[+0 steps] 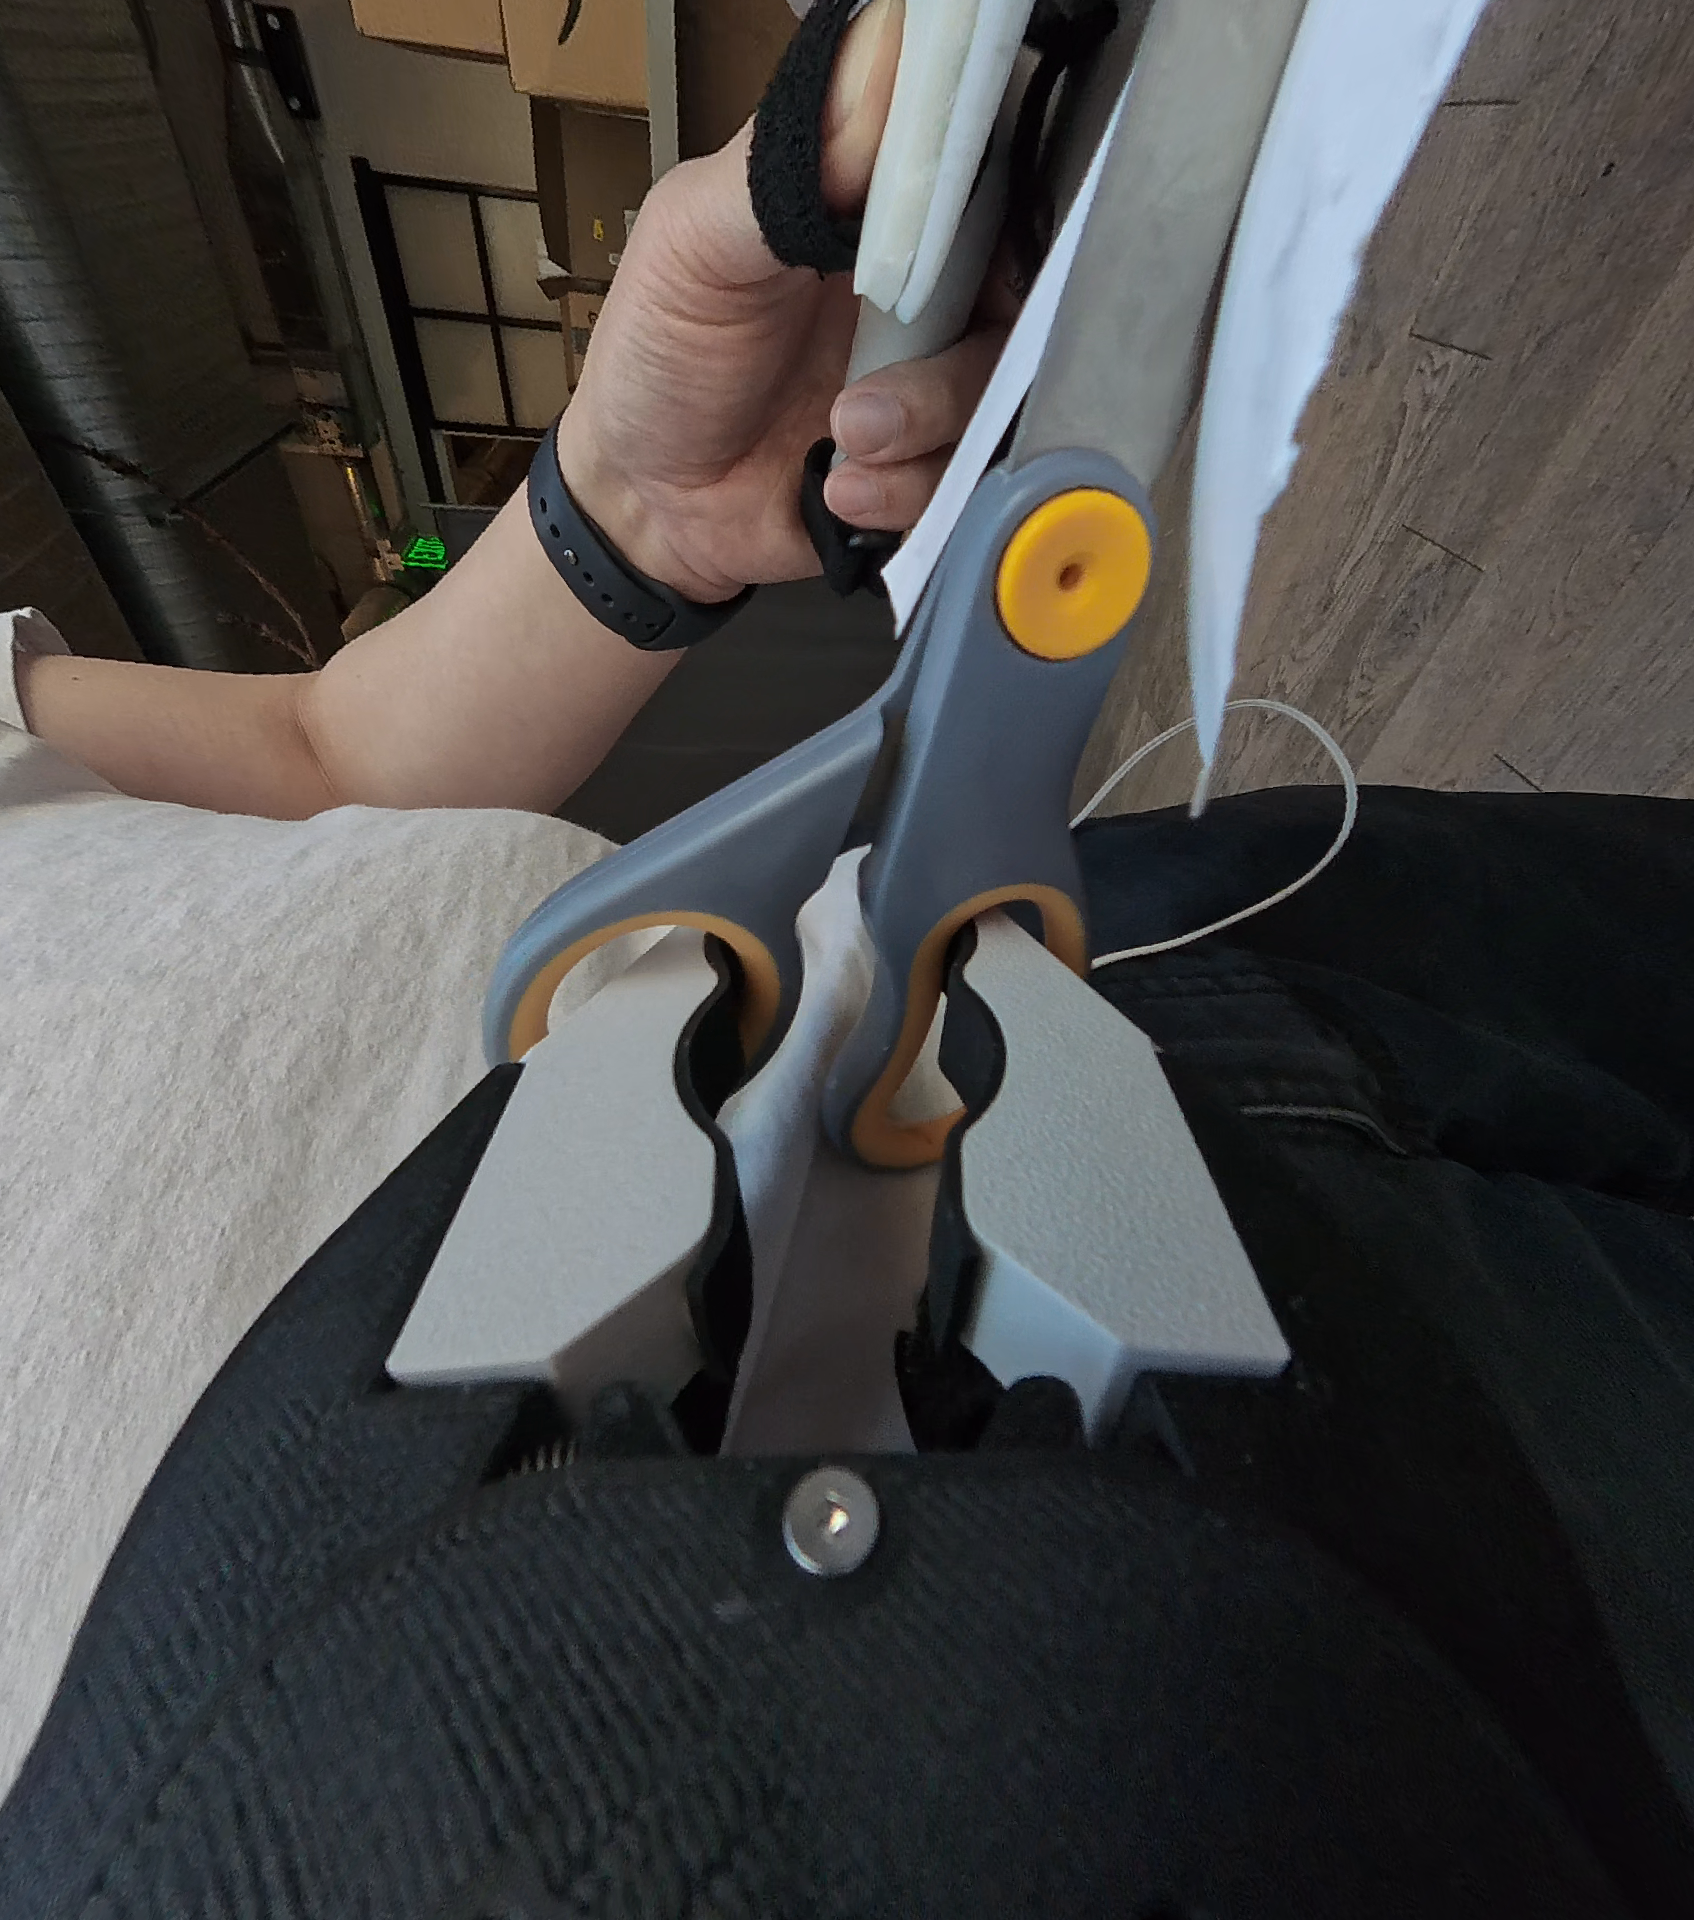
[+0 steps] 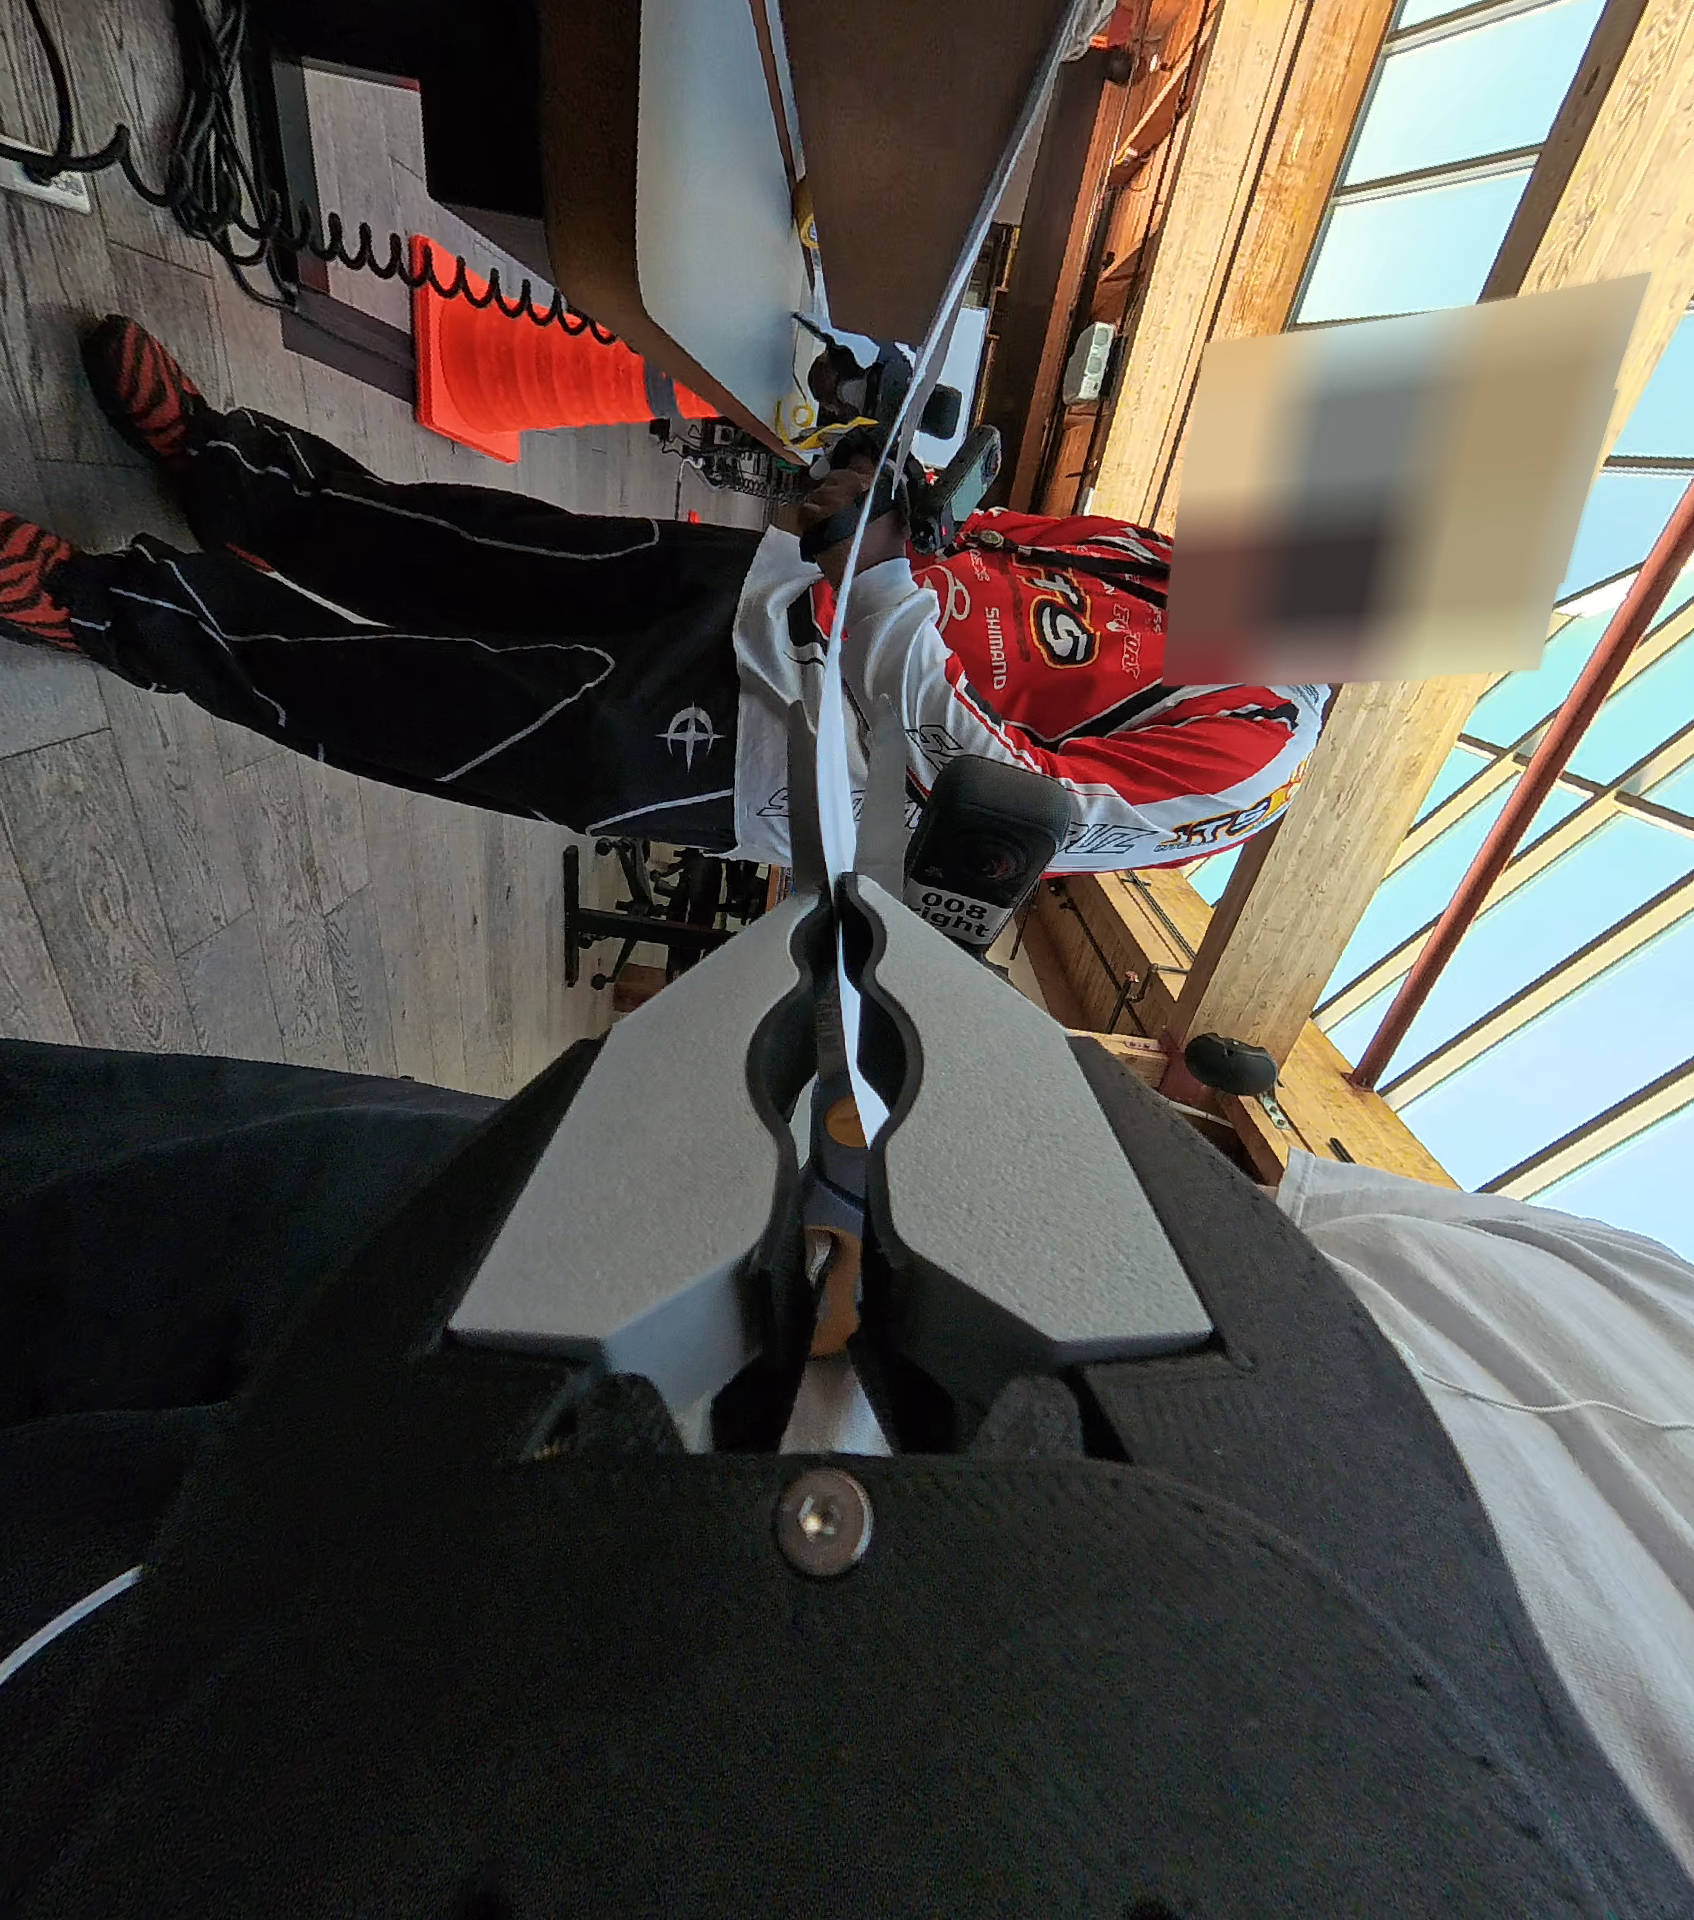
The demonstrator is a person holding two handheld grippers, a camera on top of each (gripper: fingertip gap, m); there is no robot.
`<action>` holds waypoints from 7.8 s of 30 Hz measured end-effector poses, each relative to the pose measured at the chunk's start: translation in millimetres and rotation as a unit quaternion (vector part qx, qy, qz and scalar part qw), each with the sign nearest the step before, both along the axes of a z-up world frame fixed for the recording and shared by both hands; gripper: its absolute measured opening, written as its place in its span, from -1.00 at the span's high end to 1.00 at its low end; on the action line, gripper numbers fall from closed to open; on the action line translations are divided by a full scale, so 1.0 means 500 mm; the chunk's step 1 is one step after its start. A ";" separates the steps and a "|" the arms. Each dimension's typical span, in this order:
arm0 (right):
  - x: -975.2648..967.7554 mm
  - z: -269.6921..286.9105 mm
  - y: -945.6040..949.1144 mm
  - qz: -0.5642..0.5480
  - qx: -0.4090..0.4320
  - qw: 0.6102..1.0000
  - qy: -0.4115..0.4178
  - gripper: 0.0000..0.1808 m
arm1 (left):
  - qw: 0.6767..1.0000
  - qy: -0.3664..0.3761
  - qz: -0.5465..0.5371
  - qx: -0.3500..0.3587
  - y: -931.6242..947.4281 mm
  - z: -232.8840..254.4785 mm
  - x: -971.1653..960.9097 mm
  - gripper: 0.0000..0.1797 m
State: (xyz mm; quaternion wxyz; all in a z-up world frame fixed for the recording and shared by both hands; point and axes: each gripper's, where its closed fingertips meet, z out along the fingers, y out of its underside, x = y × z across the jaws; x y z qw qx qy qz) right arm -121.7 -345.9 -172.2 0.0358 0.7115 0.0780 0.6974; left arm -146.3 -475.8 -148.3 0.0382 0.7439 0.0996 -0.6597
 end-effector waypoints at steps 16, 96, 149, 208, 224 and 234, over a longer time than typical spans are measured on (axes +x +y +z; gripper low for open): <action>-0.003 -0.002 0.001 0.000 -0.003 1.000 -0.001 1.00 | 1.000 -0.021 -0.010 0.002 0.000 -0.011 -0.009 0.74; -0.006 0.041 -0.021 -0.087 -0.014 0.995 -0.051 1.00 | 0.995 0.030 -0.056 0.081 0.031 0.010 -0.001 0.62; 0.014 0.035 -0.063 -0.122 -0.028 0.991 -0.055 1.00 | 0.996 -0.027 -0.056 0.068 0.034 -0.030 0.009 0.78; -0.034 0.266 0.202 0.040 0.159 0.980 0.115 1.00 | 0.787 -0.586 -0.015 0.191 0.724 -0.156 0.823 0.77; -0.032 0.230 0.313 0.038 0.119 0.981 0.151 1.00 | 0.757 -0.631 -0.018 0.166 0.812 -0.264 0.871 0.69; -0.023 0.251 0.333 0.035 0.108 0.988 0.106 1.00 | 0.753 -0.565 -0.169 0.291 0.790 -0.076 0.807 0.45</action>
